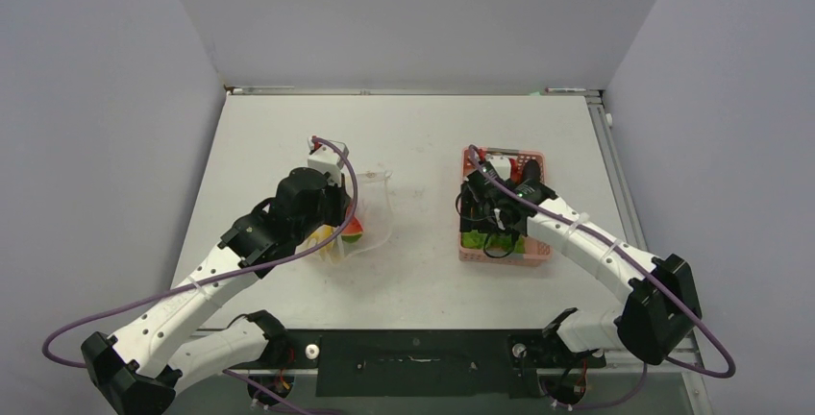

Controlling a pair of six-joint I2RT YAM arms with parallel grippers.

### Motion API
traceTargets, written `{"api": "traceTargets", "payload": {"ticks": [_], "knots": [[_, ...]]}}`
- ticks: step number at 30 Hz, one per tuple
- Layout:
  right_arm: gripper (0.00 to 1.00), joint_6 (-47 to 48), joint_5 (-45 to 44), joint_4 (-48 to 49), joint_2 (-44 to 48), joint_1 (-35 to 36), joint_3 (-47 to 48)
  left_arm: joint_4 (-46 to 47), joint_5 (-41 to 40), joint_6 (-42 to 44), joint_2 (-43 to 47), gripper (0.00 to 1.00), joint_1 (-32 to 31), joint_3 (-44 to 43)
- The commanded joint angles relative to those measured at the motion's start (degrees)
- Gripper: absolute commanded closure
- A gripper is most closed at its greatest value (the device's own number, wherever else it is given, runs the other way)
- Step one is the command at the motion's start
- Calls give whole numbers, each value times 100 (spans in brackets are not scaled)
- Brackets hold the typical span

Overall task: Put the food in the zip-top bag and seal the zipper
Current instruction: Pick up the fake fruit from the bin.

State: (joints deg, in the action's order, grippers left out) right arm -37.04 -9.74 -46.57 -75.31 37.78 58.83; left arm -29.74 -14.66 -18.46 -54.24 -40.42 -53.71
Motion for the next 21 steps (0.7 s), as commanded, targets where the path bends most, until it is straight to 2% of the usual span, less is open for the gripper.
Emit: {"api": "traceTargets", "payload": {"ticks": [1,21], "knots": [[38,110,125,293,-54,-81,-107,296,42,-11,-16,100,26,-32],[34,166,567,934,-308,-328,-694,286,45,-9,-34,100,62,-28]]}}
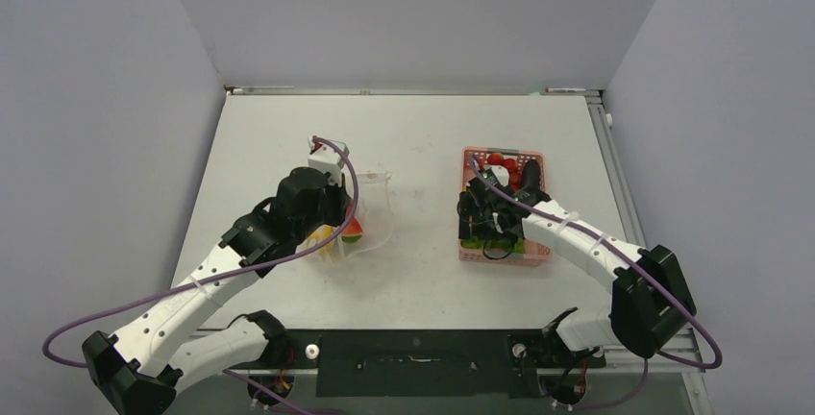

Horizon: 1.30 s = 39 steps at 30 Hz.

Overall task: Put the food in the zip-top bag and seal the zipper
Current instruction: Pick up the fake fruit from the bin.

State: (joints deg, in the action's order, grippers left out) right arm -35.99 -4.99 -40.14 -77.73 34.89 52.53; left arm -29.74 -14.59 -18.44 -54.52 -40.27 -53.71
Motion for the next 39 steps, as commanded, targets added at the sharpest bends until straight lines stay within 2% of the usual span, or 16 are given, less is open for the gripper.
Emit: {"api": "traceTargets", "payload": {"ticks": [1,9,15,17,23,26,39], "knots": [[32,57,129,314,-81,-44,-79,289,36,-11,-6,100,46,-33],[28,44,177,503,-240,-75,-261,282,35,-11,-21,100,54,-29],[28,41,201,569,-245,-92,-323,282,44,-11,-32,100,55,-43],[31,53,201,575,-257,-105,-330,276,53,-11,-36,100,54,-40],[54,66,189,527,-187,-114,-270,275,51,-11,-41,100,54,-40],[62,92,62,375,-106,-114,-129,277,52,-11,-41,100,57,-42],[70,85,-451,-386,496,-63,888,276,53,-11,-36,100,64,-46]]}}
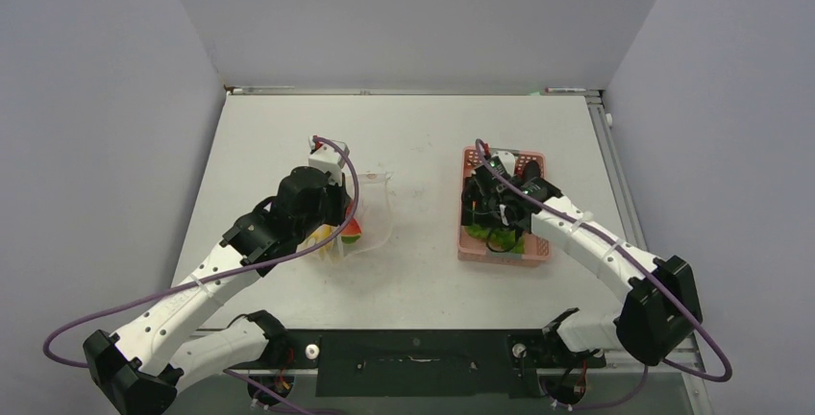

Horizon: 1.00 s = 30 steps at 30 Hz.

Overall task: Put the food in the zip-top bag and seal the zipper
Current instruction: Pick up the fake fruit from the bin, then place the fake fruit in the zipper food storage bag.

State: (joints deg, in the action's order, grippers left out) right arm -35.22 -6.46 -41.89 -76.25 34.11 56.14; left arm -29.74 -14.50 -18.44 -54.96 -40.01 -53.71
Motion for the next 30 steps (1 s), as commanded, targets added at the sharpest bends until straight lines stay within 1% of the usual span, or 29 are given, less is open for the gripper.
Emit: {"api": "traceTargets", "payload": {"ticks": [1,6,13,21,30], "knots": [[70,10,-318,-259,363,33,648,280,44,-11,13,100,37,-41],[70,-40,-411,-391,438,261,1087,275,61,-11,3,100,40,-37],[70,-147,-372,-62,507,952,1506,275,69,-11,16,100,37,-36],[70,-198,368,894,619,1362,1525,277,70,-11,25,100,37,-47],[70,-304,601,1860,369,1882,1655,279,61,-11,29,100,37,-43]]}}
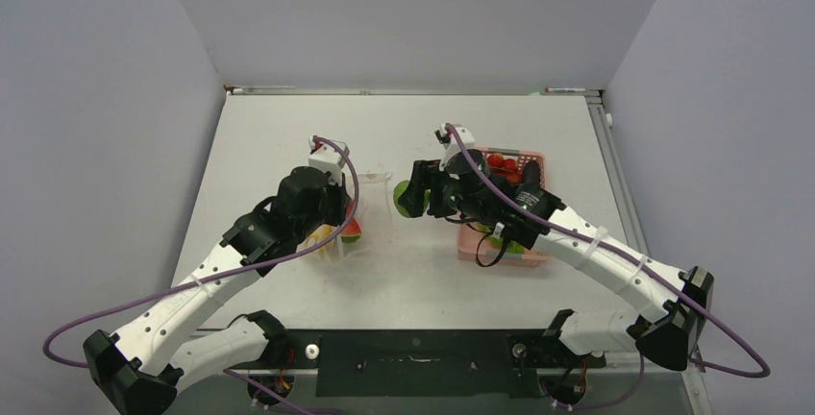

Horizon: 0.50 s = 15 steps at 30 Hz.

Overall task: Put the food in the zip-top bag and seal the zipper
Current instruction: Place the fake fruit in the zipper food storage bag.

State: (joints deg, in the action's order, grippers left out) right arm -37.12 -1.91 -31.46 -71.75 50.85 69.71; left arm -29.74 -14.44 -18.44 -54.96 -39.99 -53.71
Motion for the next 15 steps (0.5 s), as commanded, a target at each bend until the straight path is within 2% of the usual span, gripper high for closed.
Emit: {"api": "traceTargets", "payload": {"ticks": [1,15], "knots": [[70,-131,147,892,-130,263,324,278,55,-11,37,100,35,-37],[70,-264,308,1476,-930,587,496,270,36,-8,83,100,35,-41]]}}
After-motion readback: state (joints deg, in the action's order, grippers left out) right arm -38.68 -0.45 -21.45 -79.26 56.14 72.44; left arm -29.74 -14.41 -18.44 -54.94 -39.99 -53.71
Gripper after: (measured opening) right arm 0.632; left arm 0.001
